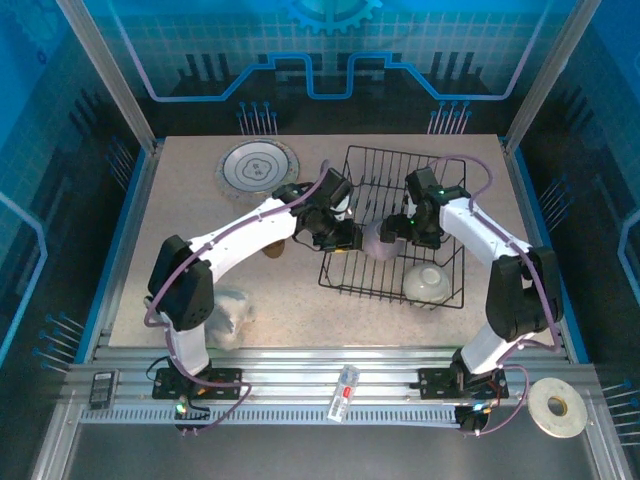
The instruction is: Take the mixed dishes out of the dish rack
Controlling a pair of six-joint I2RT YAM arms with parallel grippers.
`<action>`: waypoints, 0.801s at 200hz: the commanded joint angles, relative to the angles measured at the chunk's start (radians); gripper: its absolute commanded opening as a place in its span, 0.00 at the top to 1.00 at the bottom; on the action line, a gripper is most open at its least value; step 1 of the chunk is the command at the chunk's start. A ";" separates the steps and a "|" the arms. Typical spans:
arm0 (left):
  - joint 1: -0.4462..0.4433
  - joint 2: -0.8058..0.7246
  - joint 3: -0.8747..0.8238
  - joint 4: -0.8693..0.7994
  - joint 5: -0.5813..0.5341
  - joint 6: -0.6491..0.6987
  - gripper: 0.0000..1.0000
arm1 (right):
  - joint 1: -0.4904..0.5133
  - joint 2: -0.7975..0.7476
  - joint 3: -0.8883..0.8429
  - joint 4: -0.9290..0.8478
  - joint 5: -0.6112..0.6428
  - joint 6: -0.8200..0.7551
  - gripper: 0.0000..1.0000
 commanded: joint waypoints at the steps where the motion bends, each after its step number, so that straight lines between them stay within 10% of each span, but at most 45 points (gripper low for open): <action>1: -0.005 0.025 0.044 -0.038 -0.008 -0.011 0.69 | -0.015 0.033 0.034 -0.011 0.044 -0.022 0.11; 160: -0.005 0.085 0.044 -0.055 -0.022 0.003 0.71 | -0.073 0.120 0.134 -0.014 -0.029 -0.029 0.13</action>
